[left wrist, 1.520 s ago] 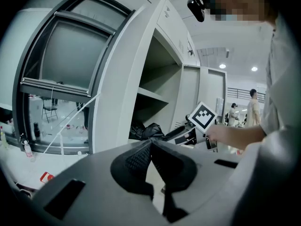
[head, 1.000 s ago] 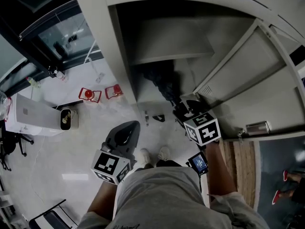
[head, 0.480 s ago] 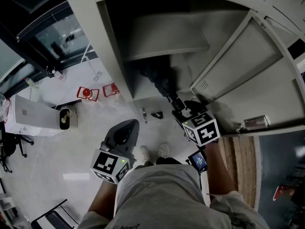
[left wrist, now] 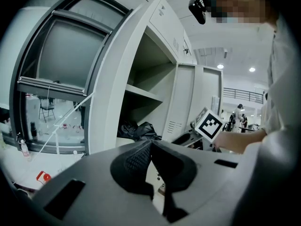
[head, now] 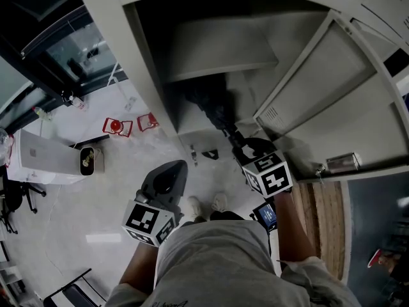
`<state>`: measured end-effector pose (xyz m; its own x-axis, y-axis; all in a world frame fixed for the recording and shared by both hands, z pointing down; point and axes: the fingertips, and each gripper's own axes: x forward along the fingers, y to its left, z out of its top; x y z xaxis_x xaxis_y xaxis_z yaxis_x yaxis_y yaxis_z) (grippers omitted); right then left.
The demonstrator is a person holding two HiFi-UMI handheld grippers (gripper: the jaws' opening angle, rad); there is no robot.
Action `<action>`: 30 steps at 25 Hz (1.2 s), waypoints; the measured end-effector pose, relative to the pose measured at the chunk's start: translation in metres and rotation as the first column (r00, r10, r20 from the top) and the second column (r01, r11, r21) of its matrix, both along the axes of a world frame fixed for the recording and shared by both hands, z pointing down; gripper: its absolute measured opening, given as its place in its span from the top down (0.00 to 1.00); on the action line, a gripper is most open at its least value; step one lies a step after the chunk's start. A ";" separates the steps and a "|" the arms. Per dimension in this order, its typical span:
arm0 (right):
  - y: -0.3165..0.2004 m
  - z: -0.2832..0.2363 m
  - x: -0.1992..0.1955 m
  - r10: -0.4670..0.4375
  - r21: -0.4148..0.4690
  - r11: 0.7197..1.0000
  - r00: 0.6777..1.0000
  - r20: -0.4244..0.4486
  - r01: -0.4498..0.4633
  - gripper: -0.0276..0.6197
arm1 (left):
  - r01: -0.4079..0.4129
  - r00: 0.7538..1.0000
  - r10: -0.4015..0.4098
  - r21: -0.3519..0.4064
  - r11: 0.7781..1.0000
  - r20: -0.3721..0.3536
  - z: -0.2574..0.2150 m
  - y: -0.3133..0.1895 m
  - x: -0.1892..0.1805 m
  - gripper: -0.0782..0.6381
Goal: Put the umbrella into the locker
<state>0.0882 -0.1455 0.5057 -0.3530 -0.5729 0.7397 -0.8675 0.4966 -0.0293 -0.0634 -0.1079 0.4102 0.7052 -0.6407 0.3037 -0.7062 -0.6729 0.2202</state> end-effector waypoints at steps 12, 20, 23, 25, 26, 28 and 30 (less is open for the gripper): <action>-0.005 -0.006 0.000 0.012 0.012 1.000 1.000 -0.029 -0.012 0.67 | 0.004 1.000 -0.004 0.022 1.000 -0.010 -0.003 -0.006 0.000 0.87; -0.023 -0.015 -0.004 0.012 0.034 0.999 0.999 -0.035 -0.010 0.67 | 0.012 1.000 -0.012 0.020 1.000 -0.015 -0.002 -0.011 -0.005 0.87; -0.030 -0.017 -0.006 0.002 0.040 0.999 0.999 -0.040 -0.001 0.67 | 0.022 1.000 -0.022 0.009 1.000 -0.018 0.000 -0.013 -0.010 0.87; -0.035 -0.018 -0.007 -0.001 0.043 0.999 0.999 -0.043 0.003 0.67 | 0.029 0.999 -0.029 0.011 1.000 -0.015 -0.001 -0.014 -0.012 0.87; -0.038 -0.018 -0.007 -0.003 0.044 0.999 0.999 -0.042 0.005 0.67 | 0.032 0.999 -0.032 0.012 0.999 -0.012 -0.001 -0.015 -0.013 0.87; -0.043 -0.016 -0.009 -0.005 0.043 0.999 0.999 -0.041 0.007 0.67 | 0.036 0.999 -0.036 0.013 0.999 -0.006 -0.001 -0.016 -0.015 0.87; -0.049 -0.015 -0.011 -0.010 0.042 0.999 0.999 -0.038 0.012 0.67 | 0.042 0.999 -0.042 0.011 0.999 -0.002 -0.001 -0.017 -0.018 0.87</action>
<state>0.0772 -0.1941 0.4908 -0.3317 -0.5998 0.7282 -0.8620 0.5064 0.0244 -0.0812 -0.1250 0.4096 0.6782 -0.6729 0.2954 -0.7334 -0.6453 0.2140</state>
